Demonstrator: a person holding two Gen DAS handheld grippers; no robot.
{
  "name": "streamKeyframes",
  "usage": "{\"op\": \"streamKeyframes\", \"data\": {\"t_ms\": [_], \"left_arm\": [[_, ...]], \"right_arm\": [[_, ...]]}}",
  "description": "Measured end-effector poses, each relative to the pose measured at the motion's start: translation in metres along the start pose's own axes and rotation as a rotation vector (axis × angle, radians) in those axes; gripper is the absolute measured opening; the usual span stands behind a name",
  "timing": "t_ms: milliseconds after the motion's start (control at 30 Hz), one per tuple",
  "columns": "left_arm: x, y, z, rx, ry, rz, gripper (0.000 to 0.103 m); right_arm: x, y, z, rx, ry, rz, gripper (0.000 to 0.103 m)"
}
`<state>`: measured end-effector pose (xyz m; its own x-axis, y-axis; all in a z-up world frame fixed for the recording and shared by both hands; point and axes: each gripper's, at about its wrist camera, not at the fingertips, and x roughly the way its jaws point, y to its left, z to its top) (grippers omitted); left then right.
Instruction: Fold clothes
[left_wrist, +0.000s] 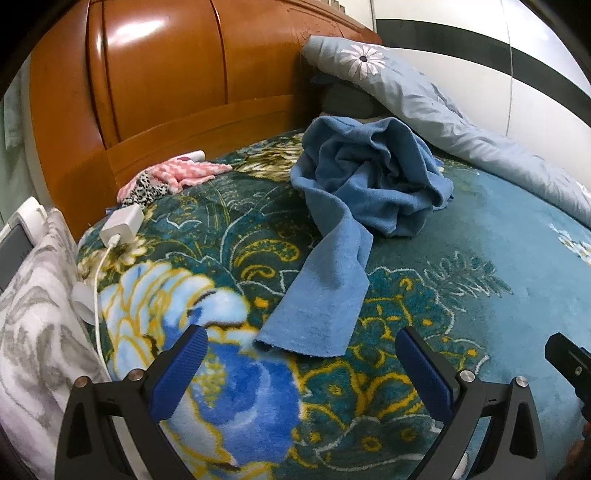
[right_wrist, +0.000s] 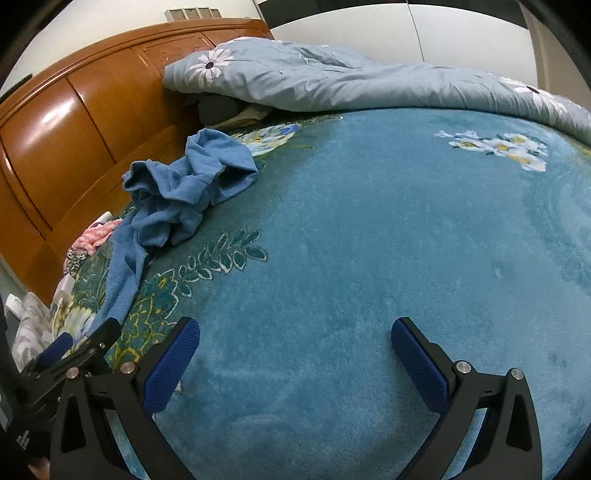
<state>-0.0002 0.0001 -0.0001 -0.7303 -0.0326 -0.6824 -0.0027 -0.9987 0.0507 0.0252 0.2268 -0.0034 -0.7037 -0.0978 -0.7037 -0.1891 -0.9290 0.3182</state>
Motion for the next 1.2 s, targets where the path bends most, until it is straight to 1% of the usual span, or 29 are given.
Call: {"op": "streamKeyframes", "data": {"t_ms": [167, 233, 367, 533, 700, 967, 1200], "left_arm": [[0.009, -0.008, -0.005, 0.022, 0.036, 0.016, 0.103], [0.013, -0.005, -0.007, 0.006, 0.051, -0.005, 0.103], [0.021, 0.002, -0.007, -0.026, 0.081, -0.026, 0.103], [0.021, 0.000, -0.008, -0.020, 0.080, -0.011, 0.103], [0.022, 0.004, -0.007, -0.040, 0.093, -0.026, 0.103], [0.022, 0.003, -0.009, -0.046, 0.087, -0.018, 0.103], [0.020, 0.004, -0.012, -0.050, 0.071, -0.020, 0.103]], "right_arm": [[0.004, 0.005, 0.001, -0.033, -0.005, -0.018, 0.103], [0.002, 0.008, -0.001, -0.056, -0.019, -0.016, 0.103], [0.001, 0.009, -0.006, -0.079, -0.013, -0.016, 0.103], [0.003, 0.011, -0.006, -0.084, 0.009, -0.027, 0.103], [0.003, 0.009, -0.005, -0.090, 0.022, -0.028, 0.103], [0.006, 0.009, -0.006, -0.089, 0.031, -0.031, 0.103], [0.011, 0.012, -0.008, -0.111, 0.050, -0.060, 0.103]]}}
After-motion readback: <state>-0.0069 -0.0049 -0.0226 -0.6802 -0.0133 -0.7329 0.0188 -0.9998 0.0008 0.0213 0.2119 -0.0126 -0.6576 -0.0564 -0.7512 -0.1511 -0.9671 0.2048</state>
